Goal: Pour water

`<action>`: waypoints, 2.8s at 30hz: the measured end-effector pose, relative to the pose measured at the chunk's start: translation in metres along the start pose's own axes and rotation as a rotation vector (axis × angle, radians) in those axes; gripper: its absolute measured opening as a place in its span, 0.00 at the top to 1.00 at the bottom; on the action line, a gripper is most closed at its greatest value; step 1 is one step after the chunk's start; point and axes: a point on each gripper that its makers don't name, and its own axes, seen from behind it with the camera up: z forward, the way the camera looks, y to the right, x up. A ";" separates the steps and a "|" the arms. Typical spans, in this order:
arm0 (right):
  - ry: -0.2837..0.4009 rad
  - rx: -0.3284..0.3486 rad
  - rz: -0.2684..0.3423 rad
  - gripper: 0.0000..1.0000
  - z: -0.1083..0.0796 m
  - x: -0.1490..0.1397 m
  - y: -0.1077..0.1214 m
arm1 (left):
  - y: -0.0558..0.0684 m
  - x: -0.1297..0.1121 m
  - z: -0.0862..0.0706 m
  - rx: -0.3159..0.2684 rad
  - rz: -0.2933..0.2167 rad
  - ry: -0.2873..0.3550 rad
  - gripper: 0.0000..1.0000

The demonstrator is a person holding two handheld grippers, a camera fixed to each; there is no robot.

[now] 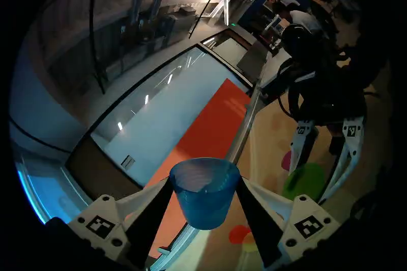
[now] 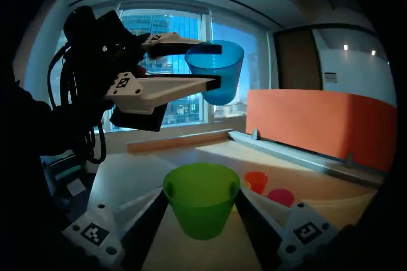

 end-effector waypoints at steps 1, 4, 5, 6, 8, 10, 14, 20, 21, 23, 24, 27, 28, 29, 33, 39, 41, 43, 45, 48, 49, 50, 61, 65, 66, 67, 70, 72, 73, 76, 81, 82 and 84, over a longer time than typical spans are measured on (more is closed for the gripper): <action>0.001 0.000 -0.001 0.11 0.000 0.000 0.000 | 0.000 0.000 0.000 0.000 0.006 0.000 0.14; 0.002 0.000 -0.001 0.11 0.001 0.001 0.000 | 0.000 0.000 0.001 0.002 0.023 0.000 0.14; 0.002 0.000 0.000 0.11 0.001 0.001 0.000 | 0.000 0.000 0.001 0.002 0.029 0.000 0.14; 0.003 0.000 0.000 0.11 0.001 0.001 0.000 | 0.000 0.000 0.002 0.002 0.034 -0.001 0.14; 0.004 0.000 0.001 0.11 0.001 0.001 0.000 | 0.000 0.000 0.002 0.004 0.048 -0.002 0.14; 0.004 0.000 0.002 0.11 0.002 0.001 0.001 | 0.001 0.001 0.003 0.004 0.063 -0.002 0.14; 0.006 -0.002 0.003 0.11 0.002 0.002 0.001 | 0.002 0.002 0.003 0.004 0.092 0.001 0.14; 0.009 -0.002 0.006 0.11 0.003 0.004 0.001 | 0.004 0.002 0.003 0.001 0.124 -0.001 0.14; 0.010 -0.002 0.006 0.11 0.003 0.004 0.001 | 0.004 0.002 0.003 0.001 0.129 -0.001 0.14; 0.010 -0.003 0.006 0.11 0.004 0.004 0.002 | 0.006 0.003 0.002 0.001 0.141 0.000 0.14; 0.010 -0.003 0.005 0.11 0.004 0.004 0.002 | 0.006 0.003 0.002 0.001 0.146 0.000 0.14; 0.010 -0.004 0.004 0.11 0.003 0.005 0.002 | 0.006 0.003 0.002 0.004 0.157 0.001 0.14; 0.010 -0.005 0.004 0.11 0.004 0.005 0.003 | 0.006 0.002 0.002 0.005 0.159 0.001 0.14; 0.010 -0.005 0.004 0.11 0.004 0.005 0.003 | 0.006 0.002 0.002 0.006 0.162 0.002 0.14; 0.011 -0.007 0.004 0.11 0.003 0.006 0.003 | 0.004 0.003 0.003 0.014 0.174 0.004 0.14; 0.011 -0.009 0.003 0.11 0.003 0.008 0.003 | 0.003 0.006 0.003 0.019 0.188 0.007 0.14; 0.012 -0.009 0.003 0.11 0.002 0.009 0.003 | 0.002 0.006 0.003 0.018 0.193 0.009 0.14; 0.013 -0.009 0.002 0.11 0.002 0.009 0.003 | 0.002 0.007 0.003 0.019 0.201 0.010 0.14; 0.013 -0.009 0.001 0.11 0.003 0.010 0.003 | 0.002 0.007 0.003 0.022 0.209 0.010 0.14; 0.014 -0.010 0.001 0.11 0.003 0.010 0.004 | 0.002 0.008 0.002 0.025 0.219 0.011 0.14; 0.014 -0.011 0.001 0.11 0.003 0.010 0.004 | 0.002 0.008 0.002 0.025 0.221 0.011 0.14; 0.014 -0.011 0.002 0.11 0.003 0.009 0.004 | 0.002 0.008 0.001 0.025 0.224 0.012 0.14; 0.015 -0.012 0.001 0.11 0.004 0.010 0.004 | 0.001 0.012 -0.001 0.033 0.263 0.013 0.14; 0.015 -0.012 0.000 0.11 0.004 0.009 0.004 | 0.002 0.012 -0.002 0.035 0.274 0.012 0.14; 0.015 -0.012 -0.001 0.11 0.004 0.010 0.004 | 0.002 0.012 -0.002 0.035 0.277 0.012 0.14; 0.015 -0.012 -0.001 0.11 0.004 0.010 0.004 | 0.002 0.012 -0.002 0.035 0.280 0.013 0.14; 0.015 -0.012 -0.002 0.11 0.004 0.010 0.004 | 0.002 0.013 -0.003 0.036 0.289 0.013 0.14; 0.015 -0.012 -0.002 0.11 0.004 0.010 0.005 | 0.002 0.014 -0.003 0.037 0.295 0.014 0.14; 0.015 -0.013 -0.003 0.11 0.004 0.010 0.005 | 0.002 0.014 -0.004 0.038 0.298 0.014 0.14; 0.015 -0.014 -0.004 0.11 0.004 0.009 0.005 | 0.002 0.015 -0.005 0.039 0.307 0.014 0.14; 0.014 -0.014 -0.005 0.11 0.005 0.009 0.005 | 0.002 0.016 -0.006 0.040 0.321 0.014 0.14; 0.014 -0.014 -0.005 0.11 0.005 0.009 0.005 | 0.002 0.016 -0.006 0.041 0.325 0.013 0.14; 0.014 -0.015 -0.006 0.11 0.005 0.009 0.005 | 0.002 0.016 -0.006 0.042 0.332 0.012 0.14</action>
